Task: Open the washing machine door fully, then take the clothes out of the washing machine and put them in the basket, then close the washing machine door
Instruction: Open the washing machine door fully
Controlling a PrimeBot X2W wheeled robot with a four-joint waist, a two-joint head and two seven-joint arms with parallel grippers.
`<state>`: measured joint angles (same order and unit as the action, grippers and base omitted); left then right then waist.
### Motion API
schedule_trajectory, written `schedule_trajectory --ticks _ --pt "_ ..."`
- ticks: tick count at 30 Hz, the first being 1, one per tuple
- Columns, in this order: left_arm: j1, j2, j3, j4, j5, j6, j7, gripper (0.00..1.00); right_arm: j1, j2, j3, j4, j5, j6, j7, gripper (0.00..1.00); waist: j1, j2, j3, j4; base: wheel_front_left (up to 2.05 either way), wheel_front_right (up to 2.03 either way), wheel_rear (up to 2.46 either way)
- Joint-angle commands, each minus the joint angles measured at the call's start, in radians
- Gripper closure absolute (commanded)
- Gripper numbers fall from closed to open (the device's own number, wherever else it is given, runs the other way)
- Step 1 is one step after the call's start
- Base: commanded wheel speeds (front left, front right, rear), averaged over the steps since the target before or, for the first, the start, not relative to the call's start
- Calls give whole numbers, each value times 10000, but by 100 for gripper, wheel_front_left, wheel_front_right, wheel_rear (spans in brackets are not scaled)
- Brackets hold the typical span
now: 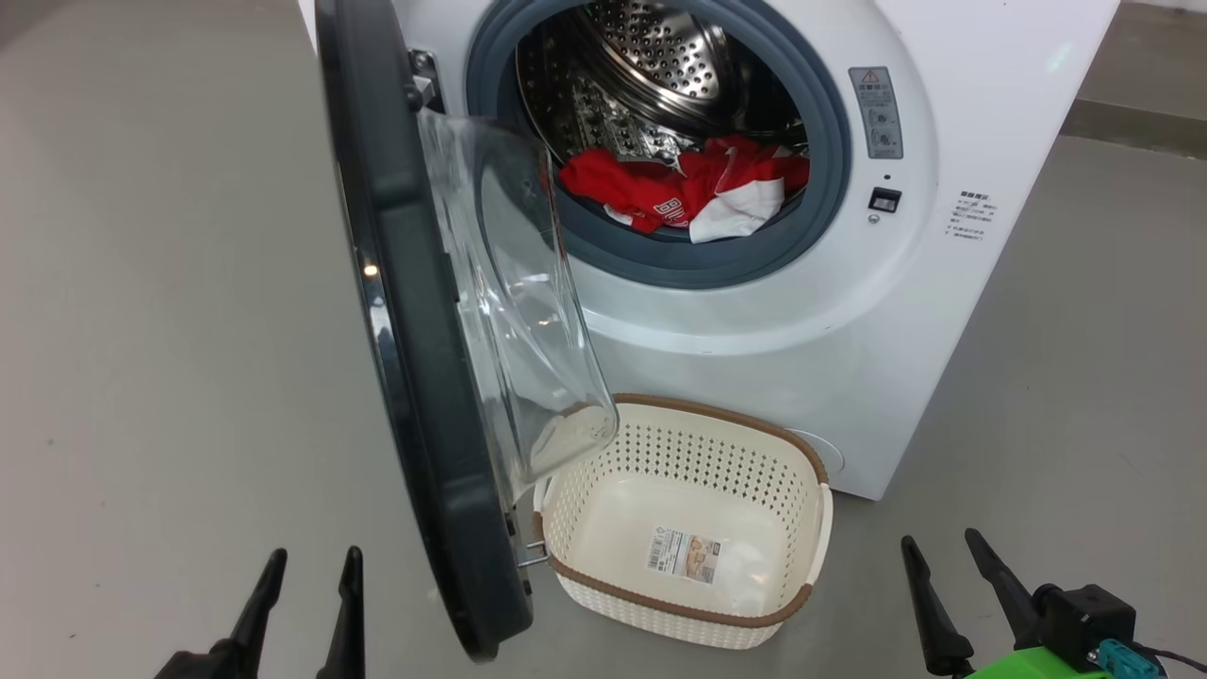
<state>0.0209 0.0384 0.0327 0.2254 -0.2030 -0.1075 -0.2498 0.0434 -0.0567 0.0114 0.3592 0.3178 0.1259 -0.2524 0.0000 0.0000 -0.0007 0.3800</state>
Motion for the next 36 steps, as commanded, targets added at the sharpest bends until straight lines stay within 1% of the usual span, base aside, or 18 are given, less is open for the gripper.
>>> schedule_trajectory --ticks 1,13,14,15,16,22,25,28,29,30,31,32,33,34,35,36 --pt "-124 118 312 -204 42 -7 -120 0 -120 -60 158 -186 -114 48 -93 0 0 0 -22 -13 0 0 0" --pt "-104 118 299 -224 73 41 -120 0 -159 30 23 -203 -329 48 -93 0 0 0 -94 -36 0 0 0" --pt "-104 118 303 -222 63 43 -120 26 -153 33 19 -214 -335 48 -93 0 0 0 -99 -31 0 0 0" --pt "-101 118 308 -206 35 45 -120 69 -146 36 19 -222 -341 48 -93 0 0 0 -103 -27 0 0 0" --pt "-113 118 329 -220 -24 50 -120 100 -142 39 22 -228 -341 48 -93 0 0 0 -107 -24 0 0 0" --pt "-241 118 531 -487 -335 39 -120 100 -137 51 65 -274 -314 48 -93 0 0 0 -131 -21 0 0 0" --pt "-426 118 749 -992 -459 35 -120 100 -137 55 60 -309 -319 48 -93 0 0 0 -121 -9 0 0 0" --pt "-633 118 920 -1839 -550 50 -120 100 -151 58 53 -322 -343 48 -93 0 0 0 -104 0 0 0 0" --pt "-633 118 920 -1839 -550 50 -120 100 -151 58 53 -322 -343 48 -93 0 0 0 -104 0 0 0 0" --pt "-703 118 959 -2167 -566 58 -120 100 -155 58 48 -326 -347 48 -93 0 0 0 -103 0 0 0 0" --pt "-844 118 991 -2924 -652 115 -120 100 -160 60 45 -343 -361 48 -93 0 0 0 -106 -2 0 0 0" --pt "-898 118 964 -3315 -678 146 -120 100 -159 60 40 -359 -366 48 -93 0 0 0 -107 -4 0 0 0" --pt "-898 118 964 -3315 -678 146 -120 100 -159 60 40 -359 -366 48 -93 0 0 0 -107 -4 0 0 0" --pt "-937 118 914 -3702 -709 177 -120 100 -156 60 35 -373 -373 48 -93 0 0 0 -106 -6 0 0 0" --pt "-969 118 830 -4069 -748 207 -120 100 -155 61 29 -387 -382 48 -93 0 0 0 -102 -9 0 0 0" --pt "-1018 118 547 -4783 -740 254 -120 100 -155 62 26 -412 -388 48 -93 0 0 0 -95 -23 0 0 0"
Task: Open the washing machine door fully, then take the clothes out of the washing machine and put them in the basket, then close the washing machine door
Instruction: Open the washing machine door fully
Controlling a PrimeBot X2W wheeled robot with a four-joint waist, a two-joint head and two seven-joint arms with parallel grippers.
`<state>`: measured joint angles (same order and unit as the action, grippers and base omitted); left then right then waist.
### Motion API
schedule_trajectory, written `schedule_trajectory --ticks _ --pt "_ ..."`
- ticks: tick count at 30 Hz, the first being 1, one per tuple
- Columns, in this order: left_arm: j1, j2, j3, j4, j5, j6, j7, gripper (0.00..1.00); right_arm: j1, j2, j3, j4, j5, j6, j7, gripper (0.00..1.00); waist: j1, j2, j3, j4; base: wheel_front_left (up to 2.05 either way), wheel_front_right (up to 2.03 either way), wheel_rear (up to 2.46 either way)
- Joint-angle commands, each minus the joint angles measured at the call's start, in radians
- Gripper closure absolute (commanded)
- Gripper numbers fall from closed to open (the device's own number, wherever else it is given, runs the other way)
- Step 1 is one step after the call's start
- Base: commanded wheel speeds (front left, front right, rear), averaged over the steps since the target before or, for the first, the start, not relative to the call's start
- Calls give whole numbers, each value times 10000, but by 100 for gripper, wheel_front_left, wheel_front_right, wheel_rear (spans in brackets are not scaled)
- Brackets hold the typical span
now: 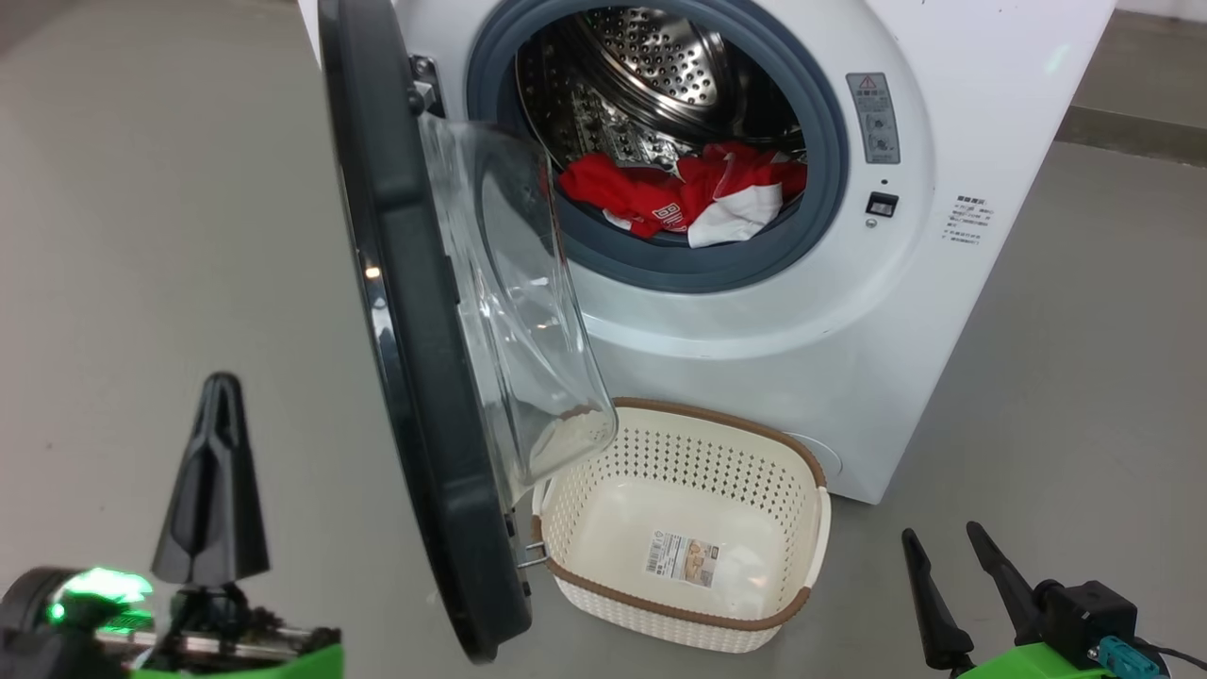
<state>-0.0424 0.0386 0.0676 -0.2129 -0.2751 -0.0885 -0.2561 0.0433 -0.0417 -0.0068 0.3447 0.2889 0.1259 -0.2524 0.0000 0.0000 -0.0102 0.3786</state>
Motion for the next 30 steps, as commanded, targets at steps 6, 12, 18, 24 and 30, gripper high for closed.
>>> schedule_trajectory --ticks 6,12,18,24,30 --pt "-281 116 -1379 -1785 108 172 -57 100 -190 -87 232 -314 -115 48 -93 0 0 0 78 -54 0 0 0" --pt "-47 116 -3267 -1667 -15 272 -57 100 -308 -86 235 -335 -163 48 -93 0 0 0 207 -123 0 0 0" --pt "225 116 -4604 -321 -773 319 -57 100 -384 -86 299 -306 -167 48 -93 0 0 0 282 -228 0 0 0" --pt "212 116 -4909 1068 -1485 490 -57 100 -438 -86 372 -294 -131 48 -93 0 0 0 337 -281 0 0 0" --pt "34 116 -4529 2104 -1567 619 -57 100 -492 -86 407 -315 -168 48 -93 0 0 0 390 -282 0 0 0"
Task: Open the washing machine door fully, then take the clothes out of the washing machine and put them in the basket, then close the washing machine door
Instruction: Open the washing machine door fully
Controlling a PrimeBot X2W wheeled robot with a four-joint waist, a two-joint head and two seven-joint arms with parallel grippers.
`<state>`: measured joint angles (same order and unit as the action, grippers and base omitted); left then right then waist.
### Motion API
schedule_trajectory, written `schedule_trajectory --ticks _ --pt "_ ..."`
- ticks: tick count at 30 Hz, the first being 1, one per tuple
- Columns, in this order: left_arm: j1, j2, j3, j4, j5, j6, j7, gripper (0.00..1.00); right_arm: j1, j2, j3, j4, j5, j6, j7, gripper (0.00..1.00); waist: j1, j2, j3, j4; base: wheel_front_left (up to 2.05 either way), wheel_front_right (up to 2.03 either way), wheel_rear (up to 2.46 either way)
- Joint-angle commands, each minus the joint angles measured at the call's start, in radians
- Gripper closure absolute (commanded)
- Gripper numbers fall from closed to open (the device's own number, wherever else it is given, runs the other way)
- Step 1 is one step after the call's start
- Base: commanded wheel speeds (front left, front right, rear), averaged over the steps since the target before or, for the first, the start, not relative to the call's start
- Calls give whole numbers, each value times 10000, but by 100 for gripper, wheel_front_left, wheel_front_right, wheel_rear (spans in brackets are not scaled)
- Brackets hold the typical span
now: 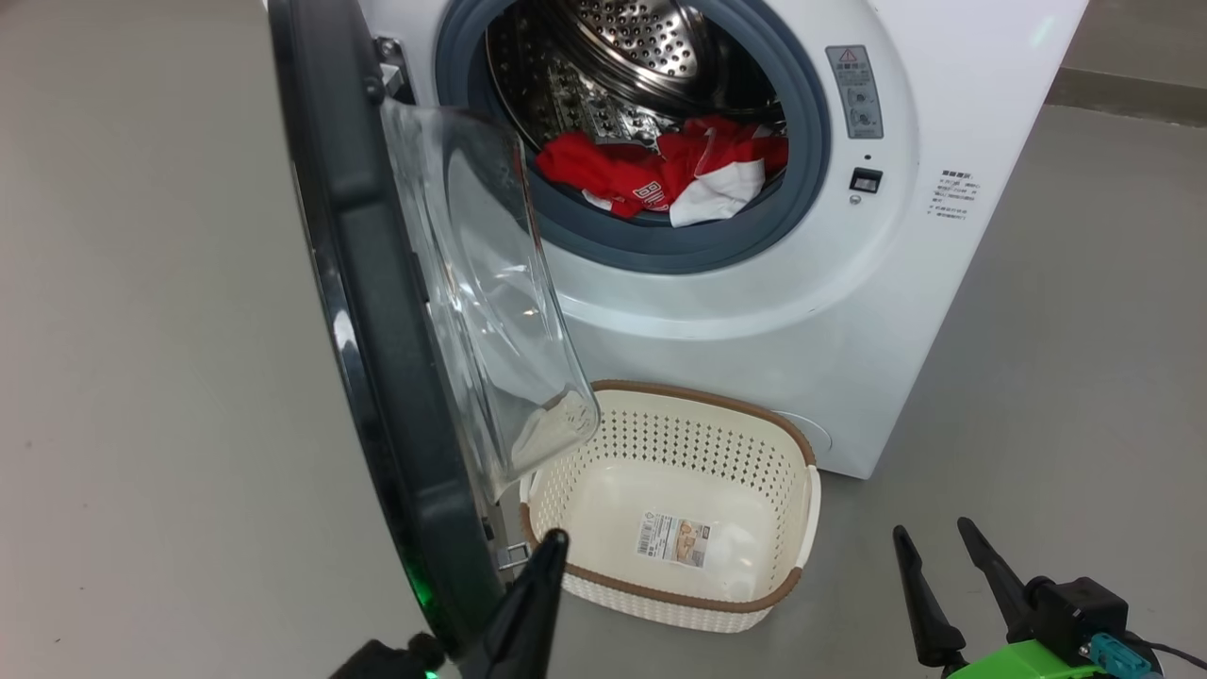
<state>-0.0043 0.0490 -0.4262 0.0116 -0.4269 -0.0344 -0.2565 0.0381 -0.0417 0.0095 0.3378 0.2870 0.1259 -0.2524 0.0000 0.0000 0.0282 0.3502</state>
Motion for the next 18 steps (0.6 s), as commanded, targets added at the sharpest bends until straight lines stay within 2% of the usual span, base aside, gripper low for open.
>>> schedule_trajectory --ticks 1,18 --pt "-368 12 511 -28 -77 97 -53 100 -452 -86 244 -251 -157 48 -93 0 0 0 8 2 0 0 0" --pt "-369 12 2061 702 25 47 -53 100 -422 -85 256 -433 -148 48 -93 0 0 0 -72 182 0 0 0"
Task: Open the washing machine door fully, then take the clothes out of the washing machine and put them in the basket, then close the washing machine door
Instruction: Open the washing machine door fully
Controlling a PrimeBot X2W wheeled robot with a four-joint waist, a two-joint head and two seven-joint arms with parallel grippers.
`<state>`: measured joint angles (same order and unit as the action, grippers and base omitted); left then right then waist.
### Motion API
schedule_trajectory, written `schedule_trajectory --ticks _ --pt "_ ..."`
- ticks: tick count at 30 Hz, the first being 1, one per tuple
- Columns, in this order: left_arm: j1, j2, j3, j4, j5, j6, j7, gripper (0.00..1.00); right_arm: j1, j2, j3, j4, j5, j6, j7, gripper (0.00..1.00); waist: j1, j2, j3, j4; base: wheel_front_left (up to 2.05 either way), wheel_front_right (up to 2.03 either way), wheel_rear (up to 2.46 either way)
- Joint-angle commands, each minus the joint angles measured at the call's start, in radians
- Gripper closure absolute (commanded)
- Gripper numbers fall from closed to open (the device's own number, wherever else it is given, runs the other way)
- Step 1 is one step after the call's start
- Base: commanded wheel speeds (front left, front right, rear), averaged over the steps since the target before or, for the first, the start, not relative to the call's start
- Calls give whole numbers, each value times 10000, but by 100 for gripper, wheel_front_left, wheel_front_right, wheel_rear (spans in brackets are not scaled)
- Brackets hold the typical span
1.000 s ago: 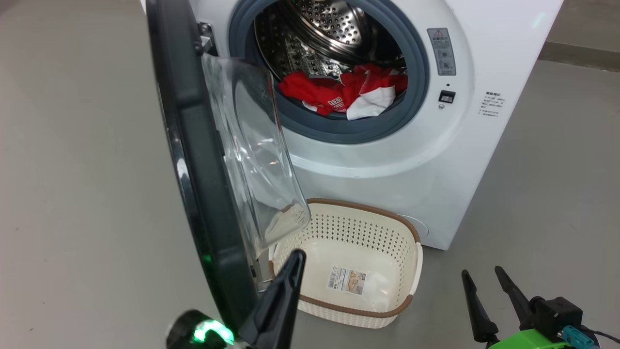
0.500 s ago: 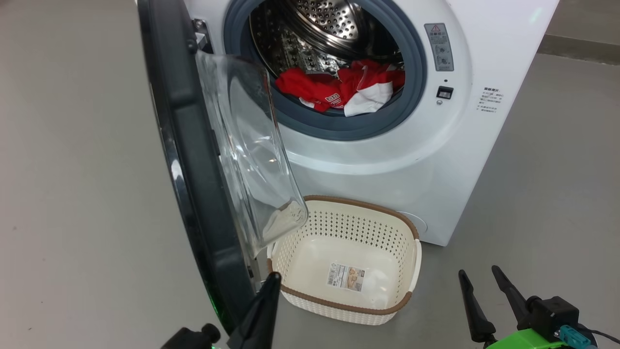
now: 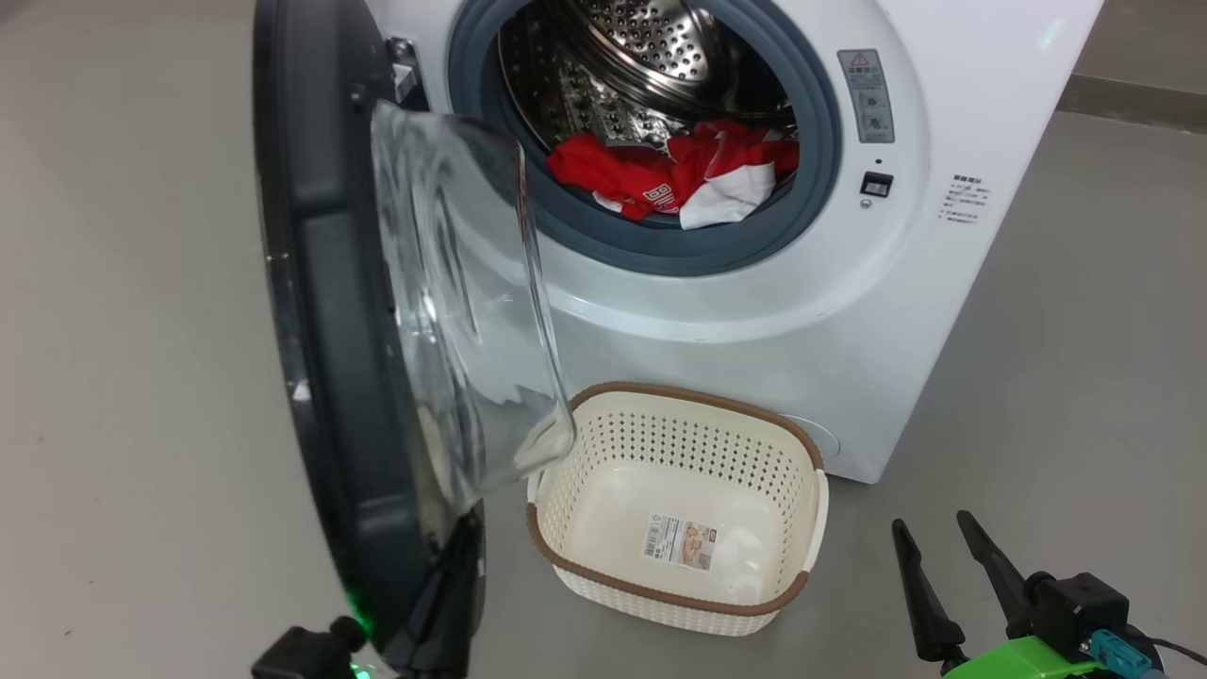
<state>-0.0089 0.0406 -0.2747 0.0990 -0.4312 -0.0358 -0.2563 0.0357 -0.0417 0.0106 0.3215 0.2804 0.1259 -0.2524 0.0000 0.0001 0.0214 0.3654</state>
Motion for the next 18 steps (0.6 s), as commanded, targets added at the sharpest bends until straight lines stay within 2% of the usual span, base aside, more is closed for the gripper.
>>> schedule_trajectory --ticks 1,18 --pt "-308 97 656 -181 95 62 -55 100 -396 -85 248 -268 -80 48 -93 0 0 -1 -9 63 0 0 0" --pt "-326 116 3293 22 768 -102 -55 100 -488 -85 391 -319 -81 48 -93 0 0 -1 143 411 0 0 0"
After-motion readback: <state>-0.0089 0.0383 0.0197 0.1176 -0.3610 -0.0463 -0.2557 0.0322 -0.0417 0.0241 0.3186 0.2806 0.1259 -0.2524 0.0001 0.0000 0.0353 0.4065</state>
